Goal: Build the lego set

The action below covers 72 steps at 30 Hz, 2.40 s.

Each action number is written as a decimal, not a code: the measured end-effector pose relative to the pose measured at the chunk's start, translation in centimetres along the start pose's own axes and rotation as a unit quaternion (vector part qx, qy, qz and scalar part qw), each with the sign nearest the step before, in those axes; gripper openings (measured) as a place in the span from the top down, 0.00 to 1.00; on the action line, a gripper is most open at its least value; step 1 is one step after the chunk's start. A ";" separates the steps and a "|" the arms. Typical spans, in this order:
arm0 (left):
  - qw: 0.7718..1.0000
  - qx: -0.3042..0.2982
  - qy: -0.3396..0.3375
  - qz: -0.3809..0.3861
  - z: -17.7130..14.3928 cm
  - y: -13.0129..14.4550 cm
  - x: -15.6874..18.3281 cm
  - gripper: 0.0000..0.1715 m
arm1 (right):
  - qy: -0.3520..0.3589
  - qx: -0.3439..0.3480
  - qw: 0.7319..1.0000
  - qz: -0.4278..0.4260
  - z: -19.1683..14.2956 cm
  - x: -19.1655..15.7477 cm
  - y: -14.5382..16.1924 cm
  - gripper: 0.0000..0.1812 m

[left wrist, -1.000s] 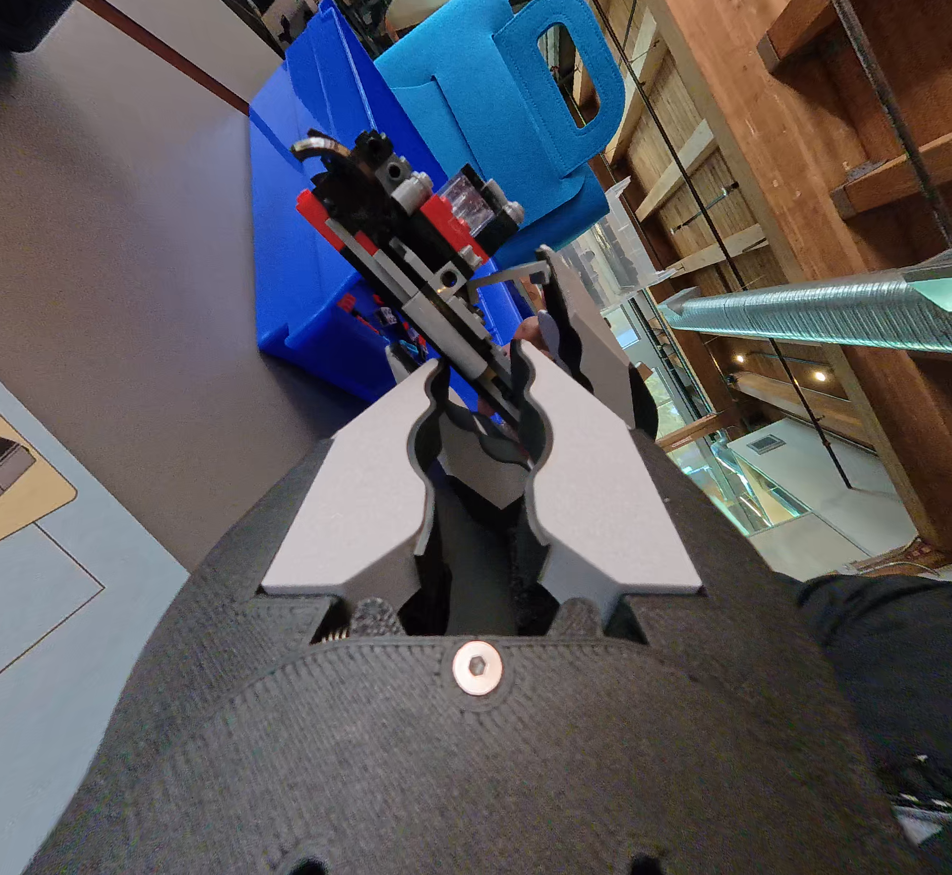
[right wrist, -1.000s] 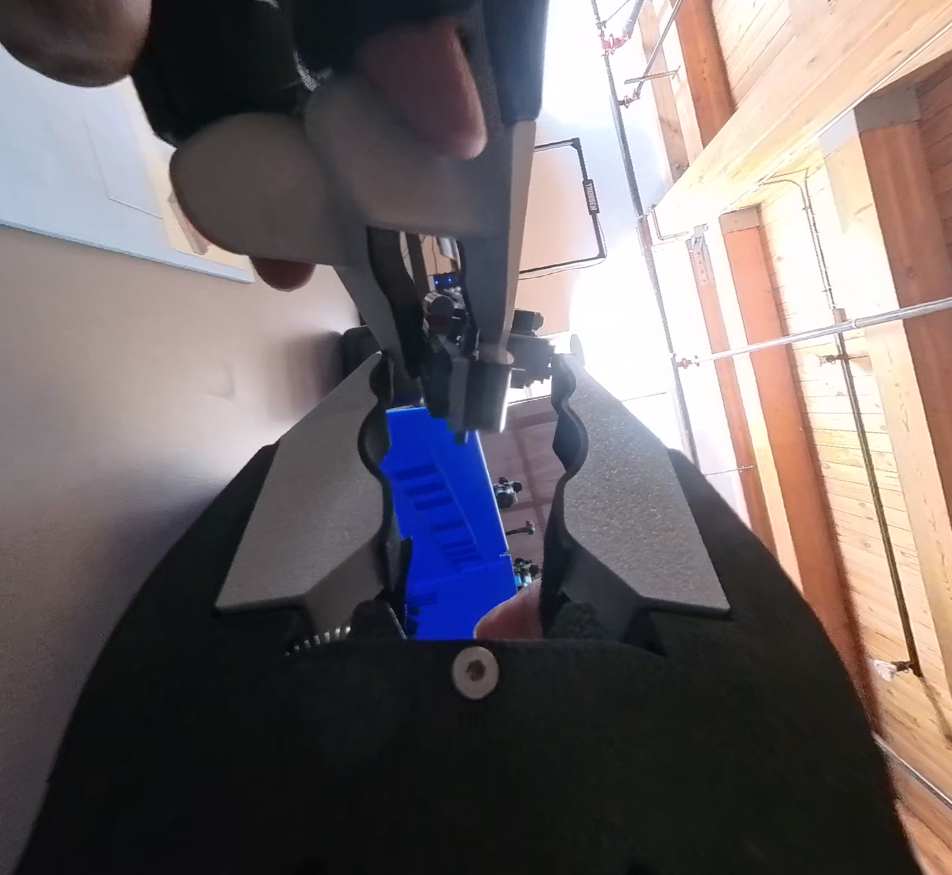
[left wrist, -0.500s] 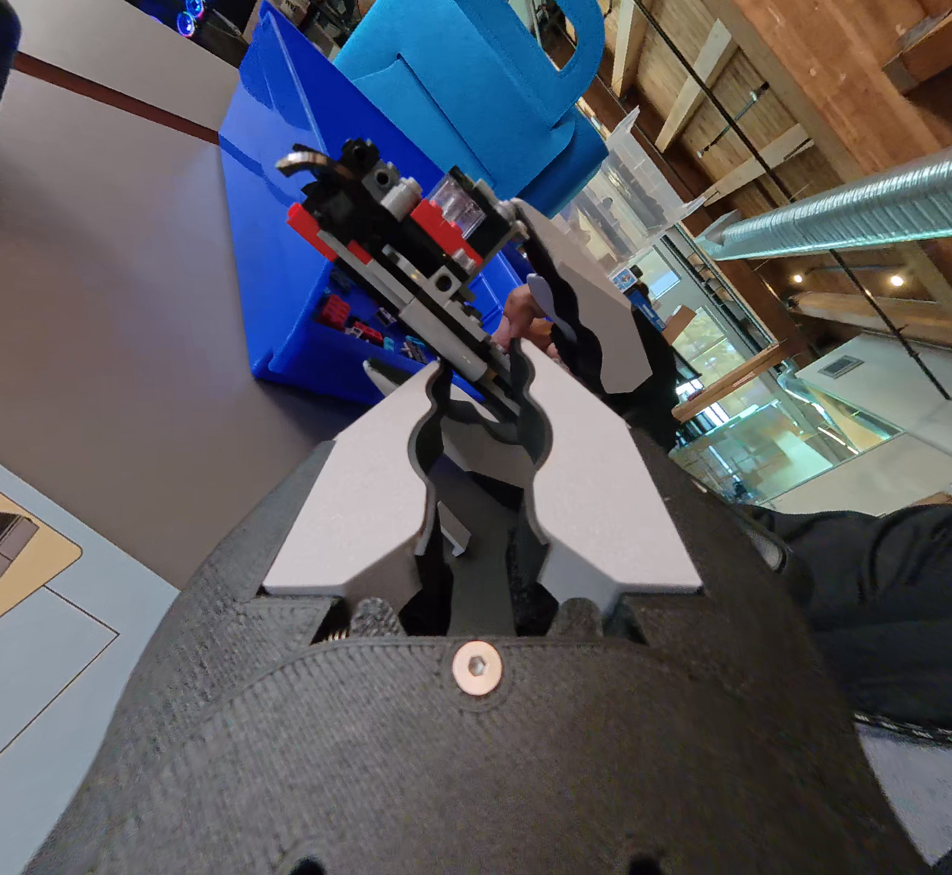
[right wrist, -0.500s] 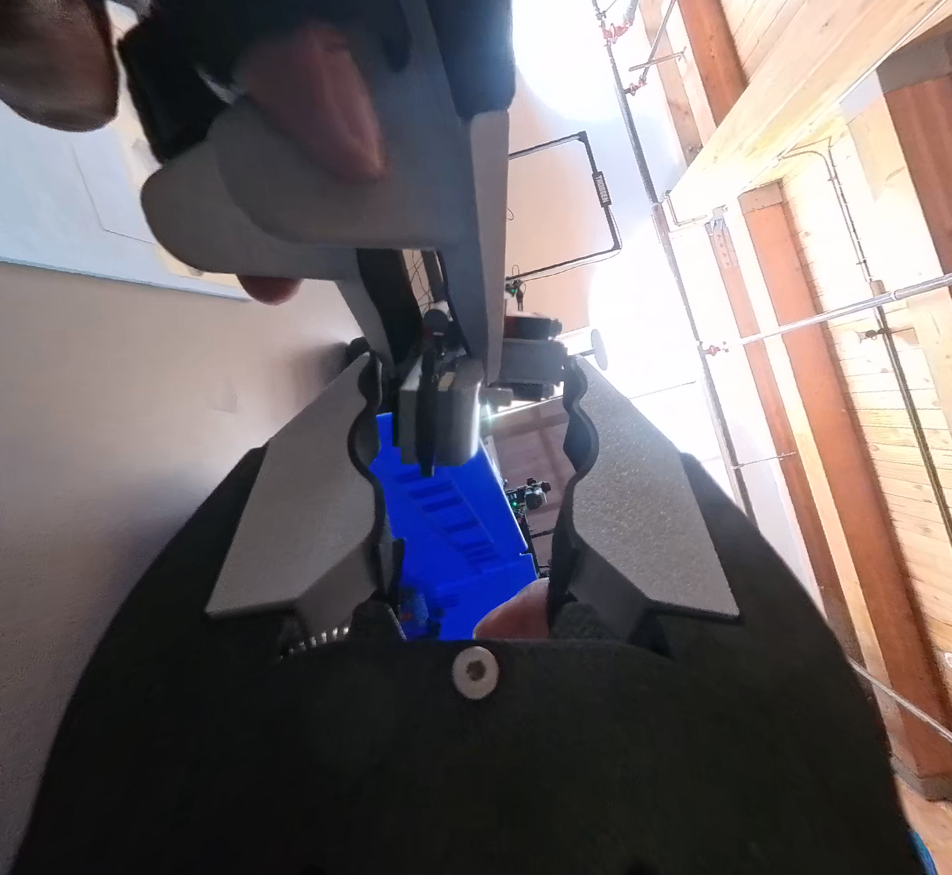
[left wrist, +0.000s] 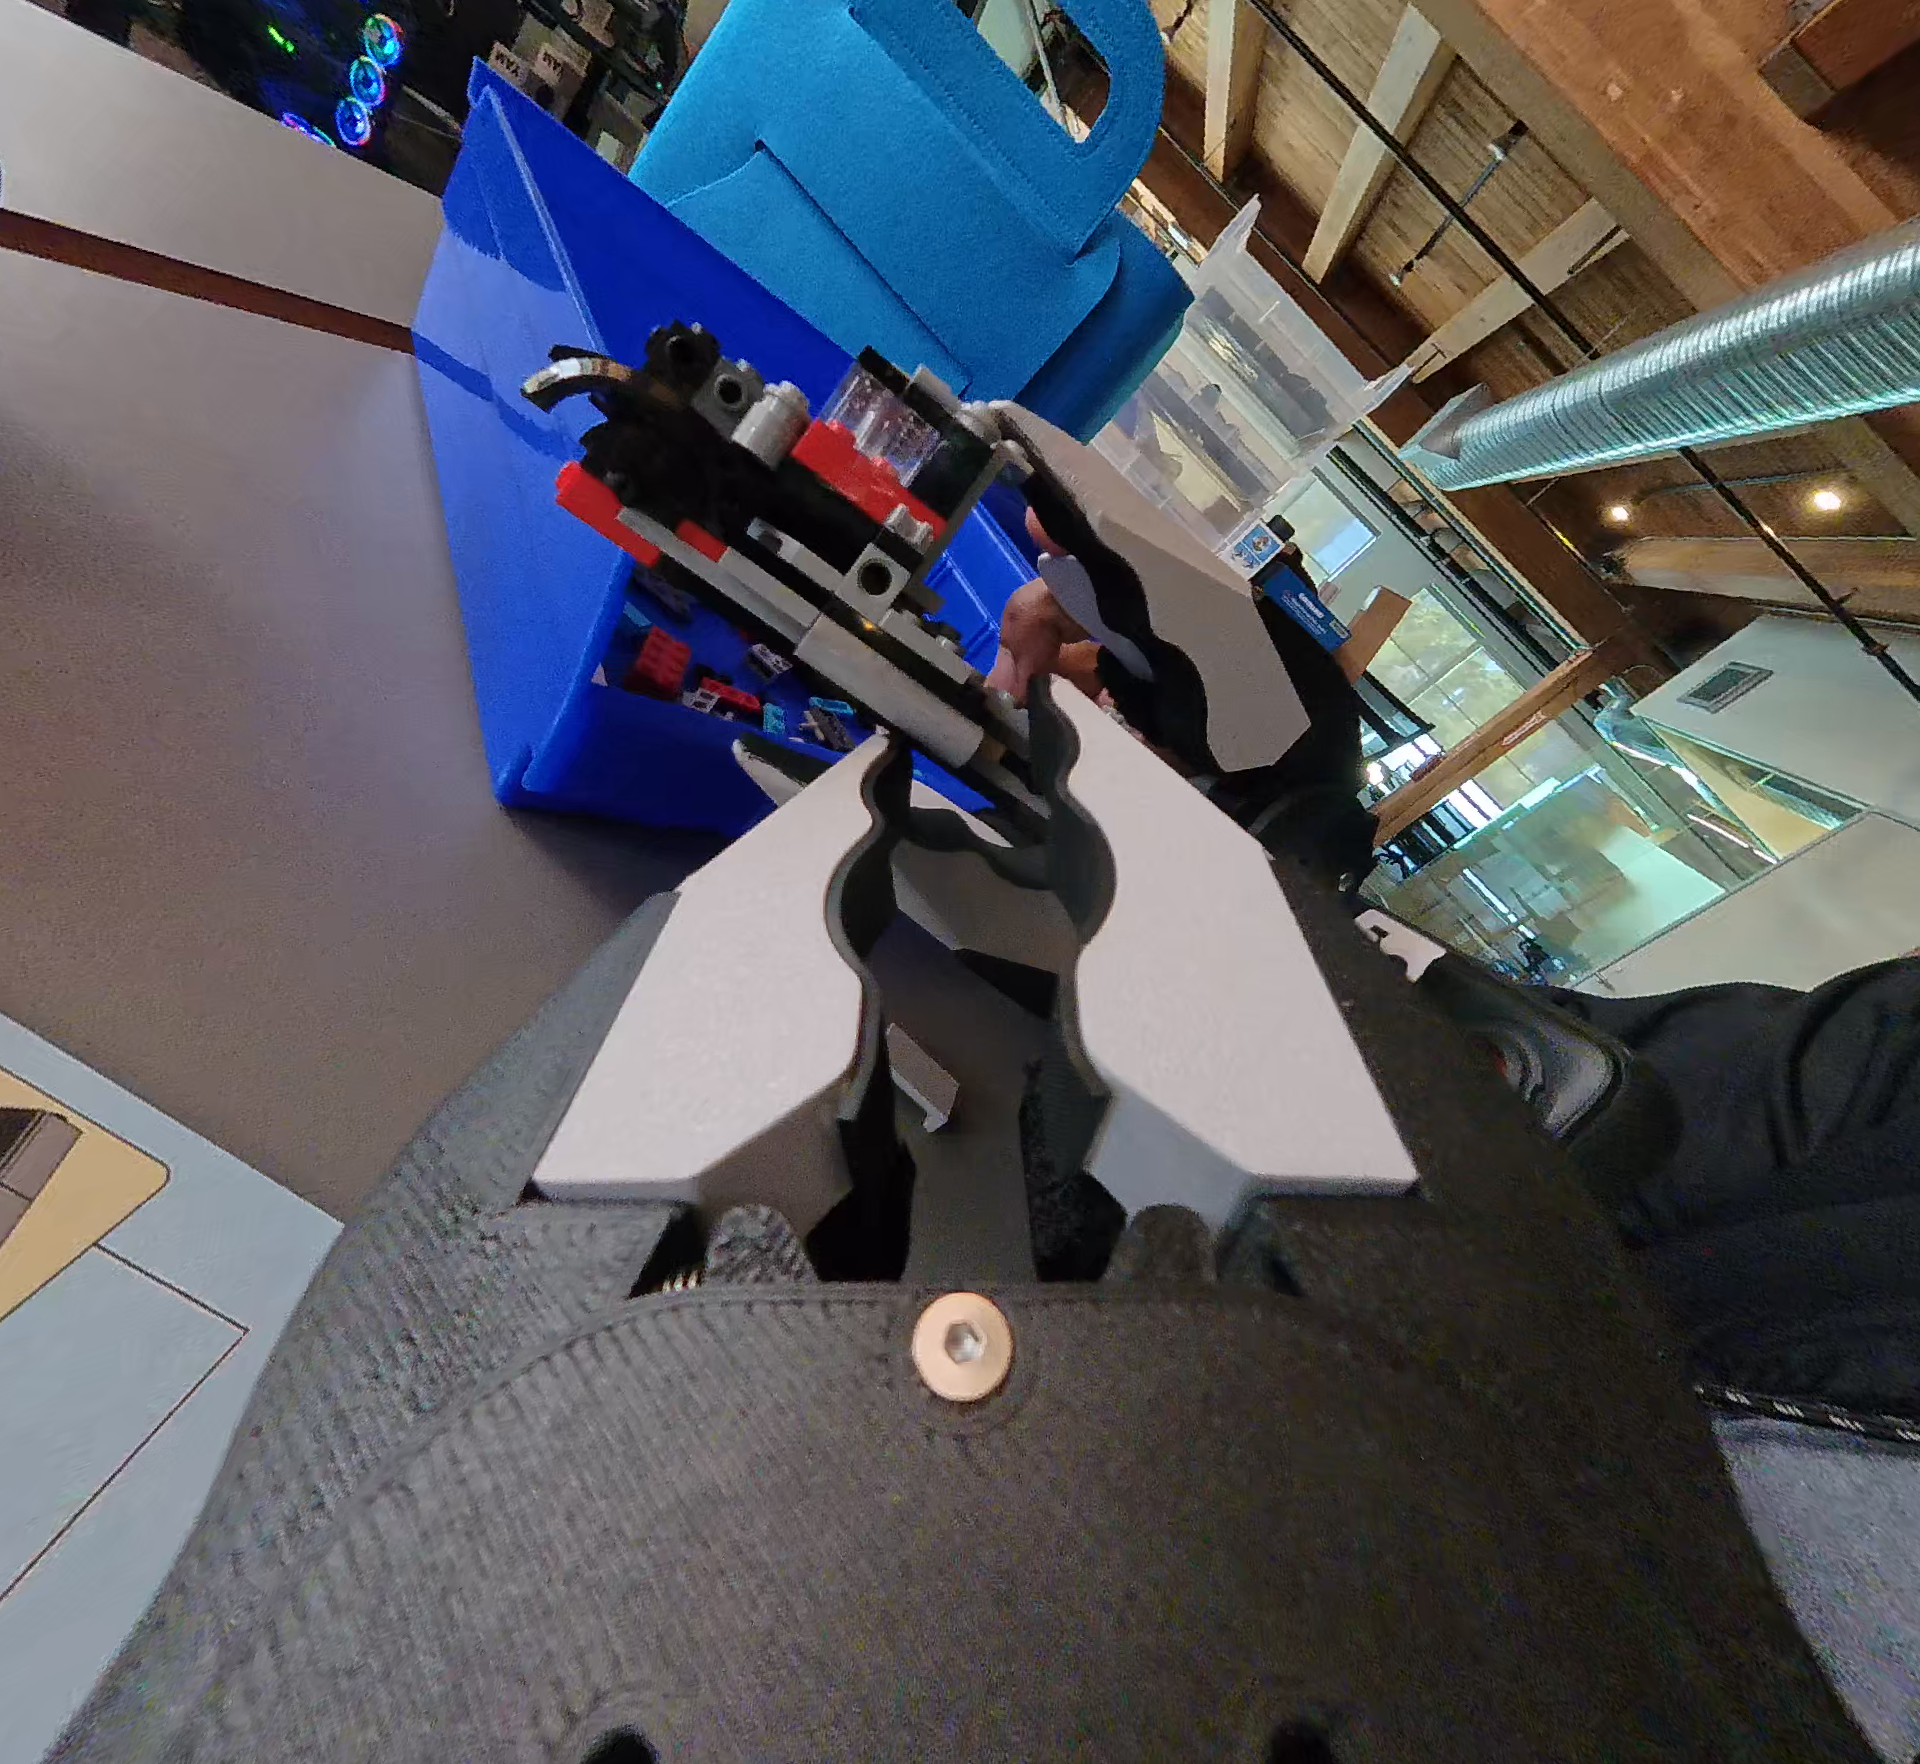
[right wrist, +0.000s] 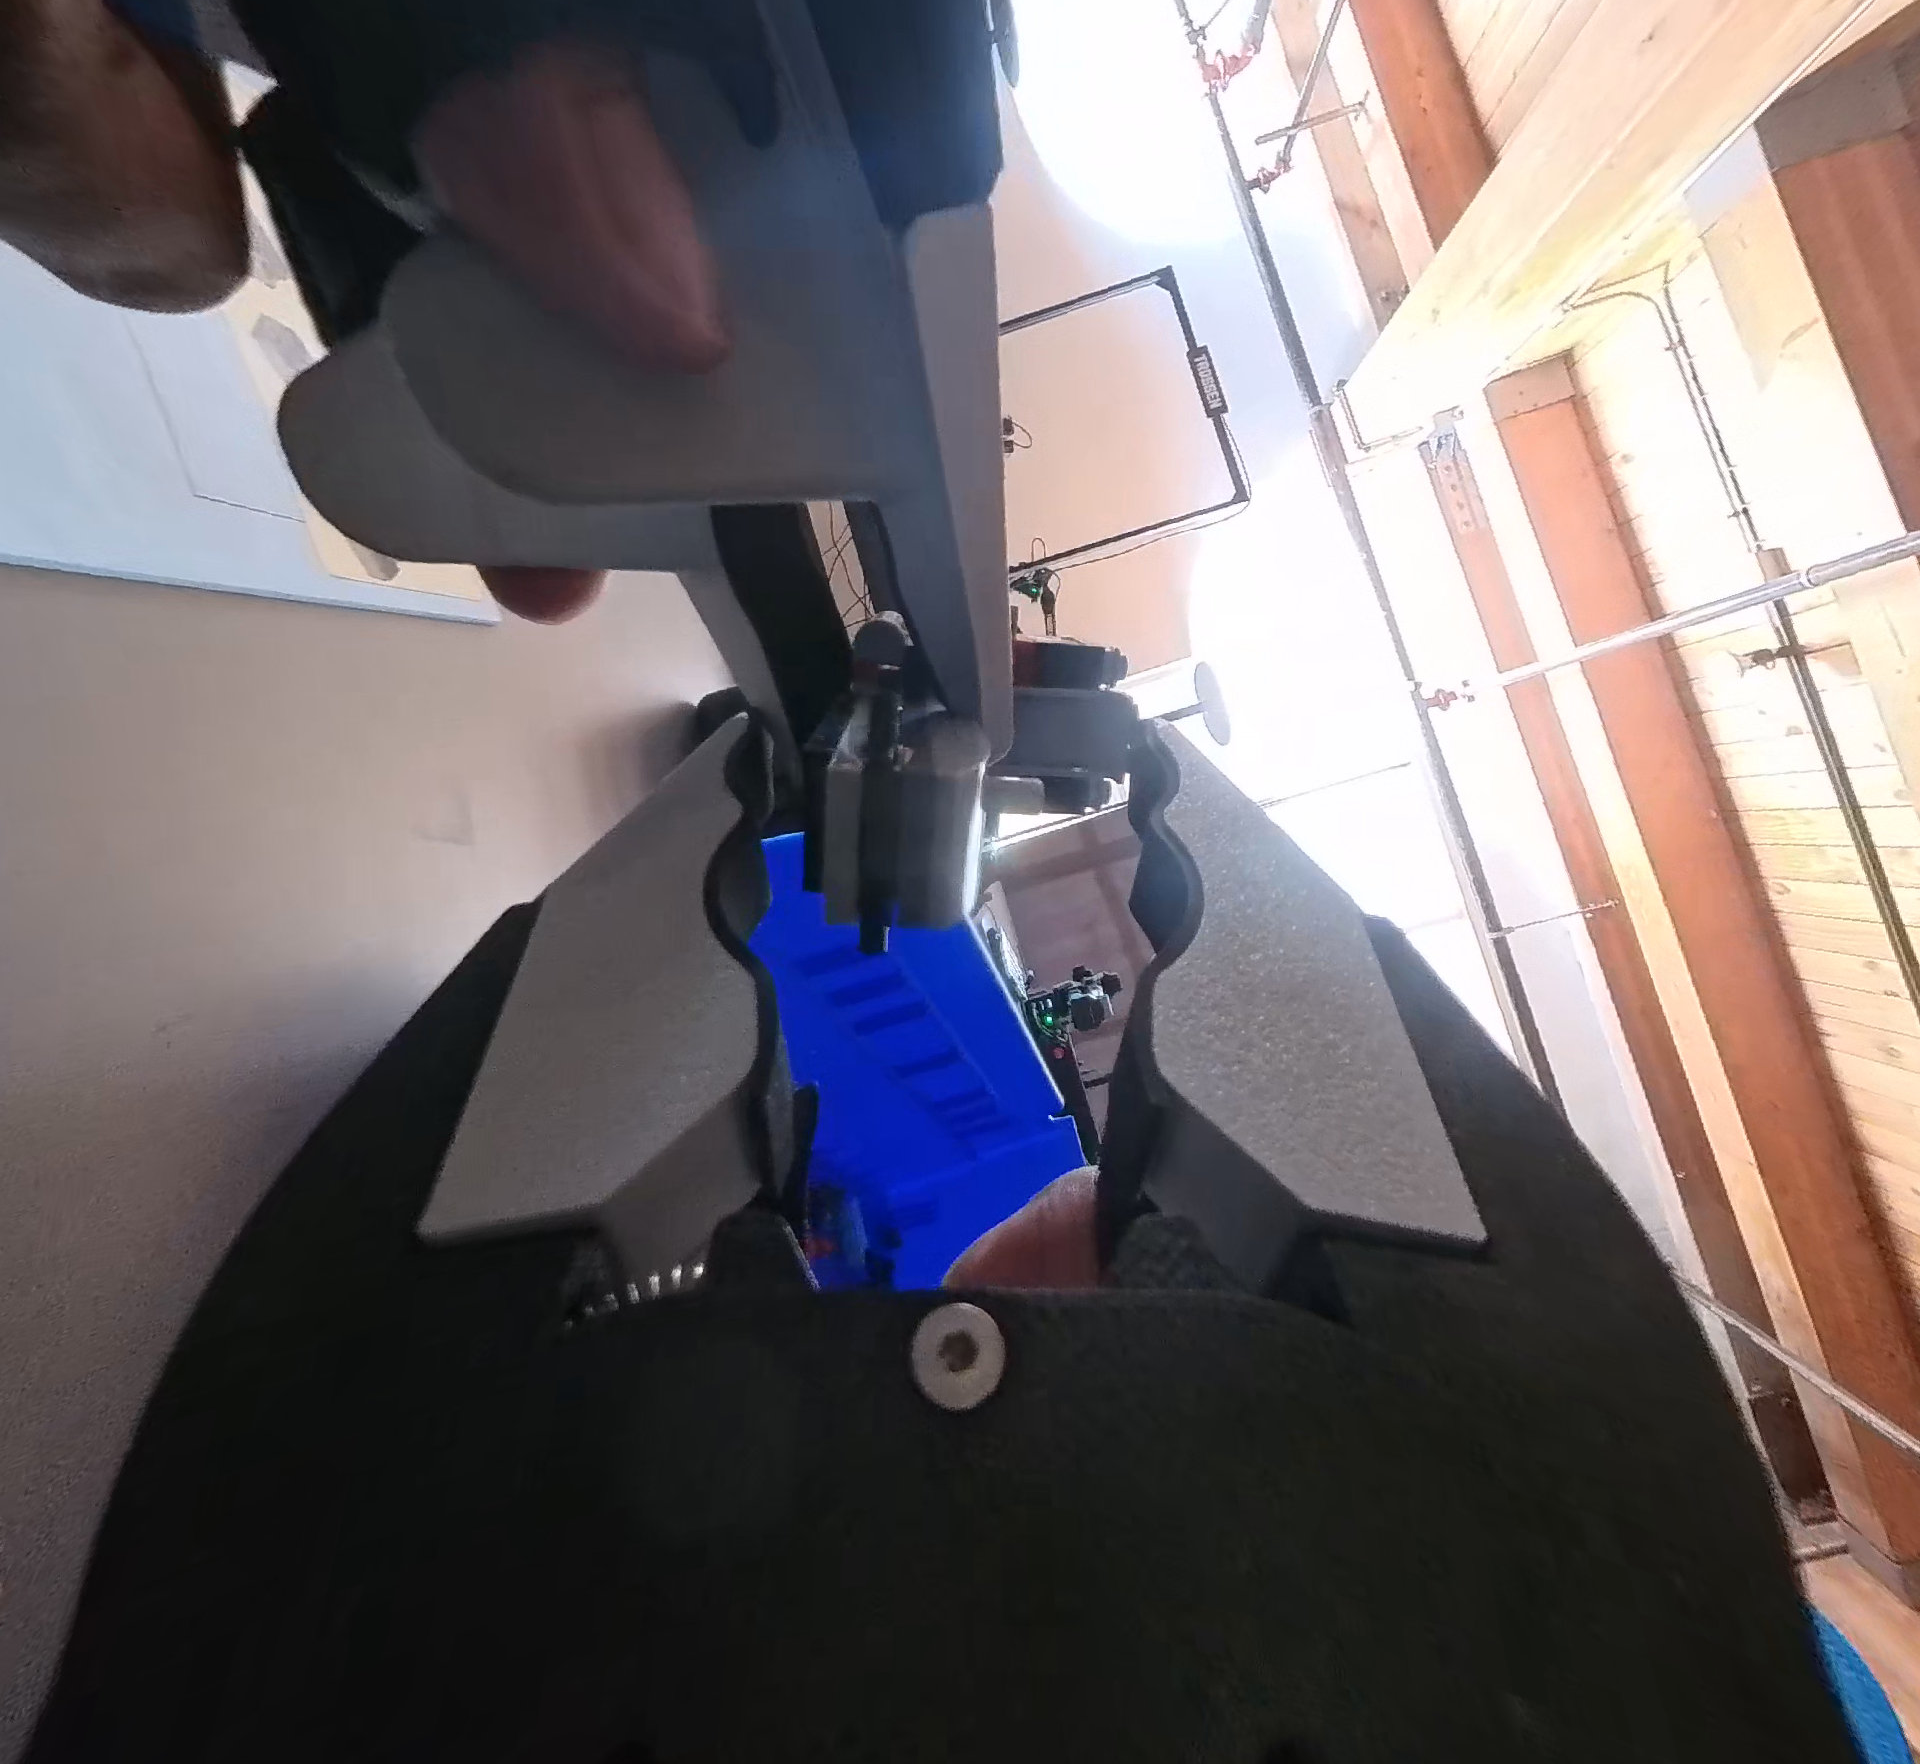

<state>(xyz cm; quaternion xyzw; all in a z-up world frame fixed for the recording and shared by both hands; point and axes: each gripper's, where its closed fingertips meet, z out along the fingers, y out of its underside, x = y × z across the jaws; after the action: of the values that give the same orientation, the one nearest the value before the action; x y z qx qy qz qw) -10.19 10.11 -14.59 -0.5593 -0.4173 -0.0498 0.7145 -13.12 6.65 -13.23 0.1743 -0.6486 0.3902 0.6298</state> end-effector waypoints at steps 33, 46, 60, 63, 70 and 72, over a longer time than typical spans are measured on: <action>1.000 0.003 0.015 -0.020 0.0 -0.1 0.1 0.85 | 0.021 -0.012 1.000 -0.014 0.0 0.4 0.0 0.61; 0.994 0.021 0.037 -0.104 -0.3 -0.6 -0.3 0.86 | 0.054 -0.021 0.996 -0.063 -0.2 0.6 0.1 0.62; 0.983 0.068 0.060 -0.157 -1.0 -1.8 -1.3 0.88 | 0.034 -0.030 0.999 0.011 -0.3 0.4 0.6 0.61; 0.977 0.086 0.071 -0.184 -1.5 -2.4 -1.7 0.88 | 0.009 -0.039 0.997 0.073 -0.3 0.1 1.0 0.61; 0.981 0.099 0.057 -0.157 -2.4 -3.6 -2.1 0.87 | -0.054 -0.055 0.957 0.279 -0.6 1.3 1.5 0.61; 0.986 0.094 0.046 -0.129 -2.4 -3.7 -1.9 0.88 | -0.078 -0.048 0.930 0.356 -0.8 1.9 1.3 0.61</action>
<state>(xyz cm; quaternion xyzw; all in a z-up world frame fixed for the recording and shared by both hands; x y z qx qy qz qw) -12.09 5.94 -13.08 -0.4285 -0.4554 -0.1275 0.7699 -13.74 8.56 -11.84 -0.0686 -0.7333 0.5419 0.4049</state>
